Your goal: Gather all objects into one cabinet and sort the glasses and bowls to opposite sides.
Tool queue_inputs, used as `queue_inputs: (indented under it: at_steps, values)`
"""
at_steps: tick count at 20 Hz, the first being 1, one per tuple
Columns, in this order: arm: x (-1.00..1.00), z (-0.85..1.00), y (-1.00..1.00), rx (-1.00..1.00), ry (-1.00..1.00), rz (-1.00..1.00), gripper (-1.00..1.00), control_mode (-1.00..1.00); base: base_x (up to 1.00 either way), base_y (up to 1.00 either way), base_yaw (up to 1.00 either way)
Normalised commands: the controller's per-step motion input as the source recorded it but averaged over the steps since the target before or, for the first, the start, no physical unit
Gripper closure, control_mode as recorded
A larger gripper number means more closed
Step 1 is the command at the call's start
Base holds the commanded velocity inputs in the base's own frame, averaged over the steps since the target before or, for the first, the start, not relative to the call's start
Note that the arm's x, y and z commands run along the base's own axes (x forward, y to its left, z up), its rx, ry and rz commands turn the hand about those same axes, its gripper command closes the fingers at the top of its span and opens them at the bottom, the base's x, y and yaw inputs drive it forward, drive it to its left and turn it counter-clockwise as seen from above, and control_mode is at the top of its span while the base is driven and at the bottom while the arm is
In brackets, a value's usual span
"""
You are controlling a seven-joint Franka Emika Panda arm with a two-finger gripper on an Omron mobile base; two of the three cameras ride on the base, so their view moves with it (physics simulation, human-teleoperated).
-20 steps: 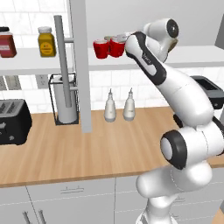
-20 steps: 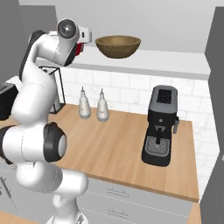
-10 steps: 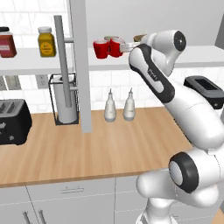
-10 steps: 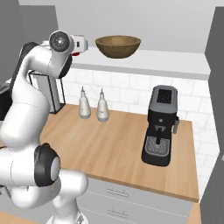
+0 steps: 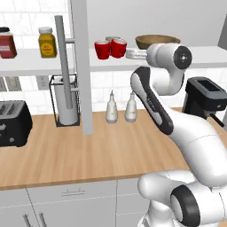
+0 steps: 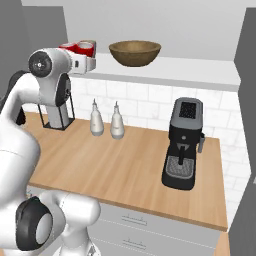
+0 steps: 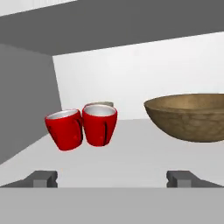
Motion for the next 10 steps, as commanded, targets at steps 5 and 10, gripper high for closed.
queue_inputs:
  at_steps: [5, 10]
  values:
    - [-0.23, 0.15, -0.26, 0.02, 0.14, -0.27, -1.00, -1.00, 0.00, 0.00, 0.00]
    - [-0.15, 0.00, -0.57, 0.00, 0.01, -0.13, -1.00, -1.00, 0.00, 0.00, 0.00]
